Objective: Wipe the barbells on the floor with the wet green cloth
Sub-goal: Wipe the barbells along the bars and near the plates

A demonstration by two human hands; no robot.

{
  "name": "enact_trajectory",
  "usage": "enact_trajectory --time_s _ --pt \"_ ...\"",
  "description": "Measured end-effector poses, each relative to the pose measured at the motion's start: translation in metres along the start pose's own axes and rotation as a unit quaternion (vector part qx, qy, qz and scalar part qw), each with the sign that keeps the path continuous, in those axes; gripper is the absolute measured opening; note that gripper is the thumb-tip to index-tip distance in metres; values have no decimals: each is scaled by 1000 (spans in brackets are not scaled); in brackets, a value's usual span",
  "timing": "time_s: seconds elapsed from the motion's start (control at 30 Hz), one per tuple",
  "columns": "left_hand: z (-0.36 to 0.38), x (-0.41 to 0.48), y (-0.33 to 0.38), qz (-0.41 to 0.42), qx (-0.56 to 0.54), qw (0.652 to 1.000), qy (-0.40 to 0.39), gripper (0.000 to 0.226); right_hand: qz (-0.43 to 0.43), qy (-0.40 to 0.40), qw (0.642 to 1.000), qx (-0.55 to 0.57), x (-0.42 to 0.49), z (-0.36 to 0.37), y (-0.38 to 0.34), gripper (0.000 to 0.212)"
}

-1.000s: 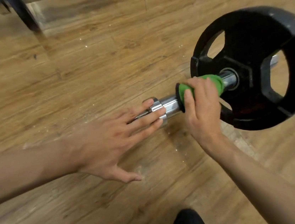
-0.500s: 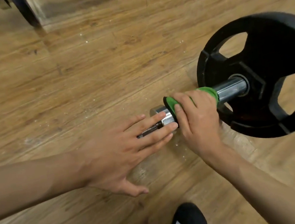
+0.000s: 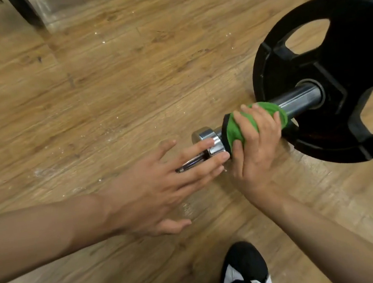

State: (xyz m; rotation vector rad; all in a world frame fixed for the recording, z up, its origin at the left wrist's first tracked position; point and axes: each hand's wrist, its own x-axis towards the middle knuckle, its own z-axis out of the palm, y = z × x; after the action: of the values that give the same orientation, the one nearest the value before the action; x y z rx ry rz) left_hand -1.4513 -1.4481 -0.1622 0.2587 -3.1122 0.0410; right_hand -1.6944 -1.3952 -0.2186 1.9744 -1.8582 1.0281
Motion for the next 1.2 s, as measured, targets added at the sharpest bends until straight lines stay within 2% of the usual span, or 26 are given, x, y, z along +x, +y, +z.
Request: enact_trajectory --time_s 0.07,0.1,0.23,0.3,0.33,0.43,0.5,0.53,0.57,0.67,0.77,0.83,0.9,0.97,1.0,1.03,1.1,1.2 --pt "2 -1 -6 0 4 1000 6 97 -100 -30 994 -14 -1 -4 33 42" --pt "3 -1 -9 -2 2 1000 7 97 -107 -29 994 -22 3 -6 51 43" --pt "2 -1 -26 -11 -22 1000 17 98 57 36 998 -7 39 -6 86 47" --pt "3 -1 -35 -22 -32 999 24 97 132 53 990 -1 49 7 56 48" --pt "3 -1 -40 -29 -33 999 23 96 137 40 990 7 49 16 36 47" --pt "2 -2 -57 -44 -27 998 19 94 12 -35 999 38 37 33 0 43" --pt "0 -3 -70 -55 -18 998 18 94 -96 -64 993 24 50 35 24 42" --pt "-1 -3 -77 -61 -19 998 18 94 -119 -62 991 10 60 38 41 42" --pt "-3 -3 -83 -67 -26 997 17 95 -108 -52 993 2 69 40 58 43" --pt "-9 -2 -95 -95 -73 993 9 101 23 -10 1000 13 102 45 88 47" --pt "-8 0 -100 -133 -93 987 1 112 115 11 993 15 122 66 53 45" --pt "-6 0 -110 -144 -76 987 3 117 60 -8 998 30 118 83 17 44" --pt "-7 2 -123 -154 -79 985 1 118 -65 -55 995 51 115 92 5 44" --pt "-8 2 -136 -159 -90 983 -9 120 -158 -66 985 28 130 94 28 43" --pt "-9 1 -142 -161 -95 982 -12 121 -169 -60 984 13 139 97 43 44" --pt "-8 1 -147 -163 -100 982 -14 122 -148 -52 988 4 148 100 58 44" --pt "-8 -1 -158 -164 -108 980 -13 122 -49 -22 999 -6 163 106 78 45" --pt "-8 -2 -171 -174 -115 978 -5 123 102 38 994 -14 184 121 63 41"
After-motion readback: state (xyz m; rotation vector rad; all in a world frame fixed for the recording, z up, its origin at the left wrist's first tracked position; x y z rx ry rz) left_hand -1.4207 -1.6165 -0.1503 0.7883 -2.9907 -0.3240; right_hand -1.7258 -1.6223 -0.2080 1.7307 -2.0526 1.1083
